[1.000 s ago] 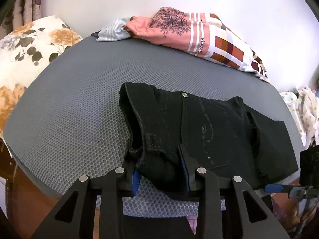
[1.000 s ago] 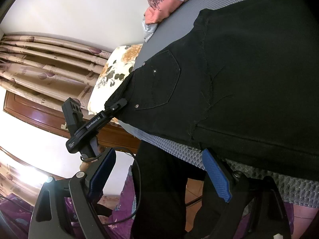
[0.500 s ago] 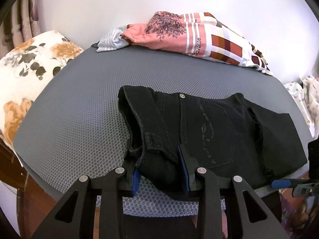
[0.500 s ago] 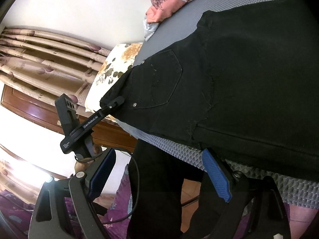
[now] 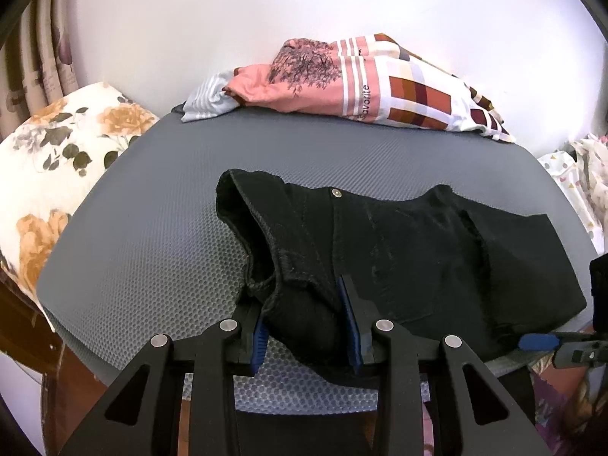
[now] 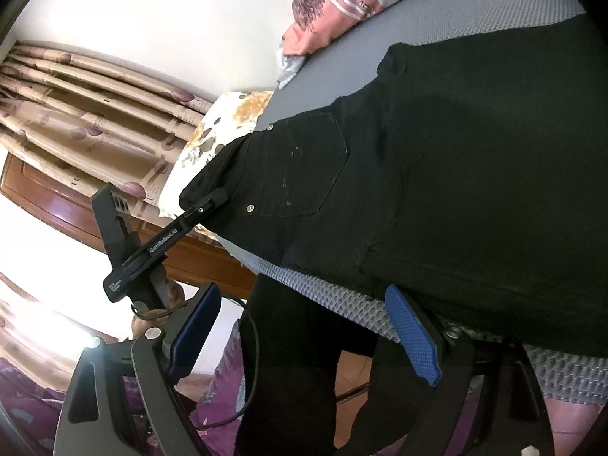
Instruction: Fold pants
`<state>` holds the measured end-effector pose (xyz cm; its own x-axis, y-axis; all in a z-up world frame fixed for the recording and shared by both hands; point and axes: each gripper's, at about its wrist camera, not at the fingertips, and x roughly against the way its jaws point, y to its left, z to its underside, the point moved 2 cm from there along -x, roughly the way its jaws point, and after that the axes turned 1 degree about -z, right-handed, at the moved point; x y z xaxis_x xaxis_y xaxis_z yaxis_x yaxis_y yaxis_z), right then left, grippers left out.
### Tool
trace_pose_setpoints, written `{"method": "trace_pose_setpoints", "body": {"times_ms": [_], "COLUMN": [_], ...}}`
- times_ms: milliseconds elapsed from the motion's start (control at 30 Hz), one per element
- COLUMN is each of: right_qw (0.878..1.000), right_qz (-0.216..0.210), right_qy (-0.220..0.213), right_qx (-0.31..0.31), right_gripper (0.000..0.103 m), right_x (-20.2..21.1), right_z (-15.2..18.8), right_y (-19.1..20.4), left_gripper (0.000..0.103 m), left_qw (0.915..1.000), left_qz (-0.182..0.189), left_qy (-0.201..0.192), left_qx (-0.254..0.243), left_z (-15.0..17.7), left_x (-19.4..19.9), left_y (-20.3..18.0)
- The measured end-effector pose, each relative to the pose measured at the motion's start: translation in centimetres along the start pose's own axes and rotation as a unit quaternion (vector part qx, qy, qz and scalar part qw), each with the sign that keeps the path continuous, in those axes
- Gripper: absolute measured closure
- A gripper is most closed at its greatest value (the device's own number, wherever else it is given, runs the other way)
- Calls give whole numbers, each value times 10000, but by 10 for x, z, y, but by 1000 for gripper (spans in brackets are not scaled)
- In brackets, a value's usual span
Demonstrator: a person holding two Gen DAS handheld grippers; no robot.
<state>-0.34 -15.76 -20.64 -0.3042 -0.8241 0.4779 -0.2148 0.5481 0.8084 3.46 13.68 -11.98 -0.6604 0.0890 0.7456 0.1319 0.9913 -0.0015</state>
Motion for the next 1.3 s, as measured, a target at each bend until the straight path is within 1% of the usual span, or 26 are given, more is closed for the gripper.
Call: {"method": "trace_pose_setpoints", "body": {"times_ms": [200, 400, 700, 900, 1033, 1133, 1300], "right_qw": [10000, 10000, 9999, 9994, 9987, 9985, 9987], "right_qz": [19, 21, 36, 102, 62, 48, 98], "right_qy": [-26, -73, -122, -318, -461, -492, -468], "right_qx": [10, -14, -20, -81, -226, -248, -166], "right_gripper": [16, 16, 16, 16, 16, 16, 16], "right_x": [2, 5, 11, 24, 34, 36, 35], "right_z": [0, 1, 0, -4, -6, -7, -7], "right_y": [-2, -4, -6, -12, -20, -21, -20], "left_gripper": [69, 69, 69, 69, 69, 69, 71], "left_qw": [9999, 9989, 9951, 9939, 9928, 9921, 9916], "left_qz": [108, 357, 720, 868, 1006, 1079, 1095], "left_qy": [-86, -139, -147, -278, -383, -449, -470], "left_qx": [93, 270, 659, 623, 523, 468, 500], "left_z": [-4, -10, -20, -31, -39, -42, -44], "left_x": [8, 17, 25, 33, 40, 44, 45], "left_y": [-4, -7, -8, -22, -36, -46, -50]}}
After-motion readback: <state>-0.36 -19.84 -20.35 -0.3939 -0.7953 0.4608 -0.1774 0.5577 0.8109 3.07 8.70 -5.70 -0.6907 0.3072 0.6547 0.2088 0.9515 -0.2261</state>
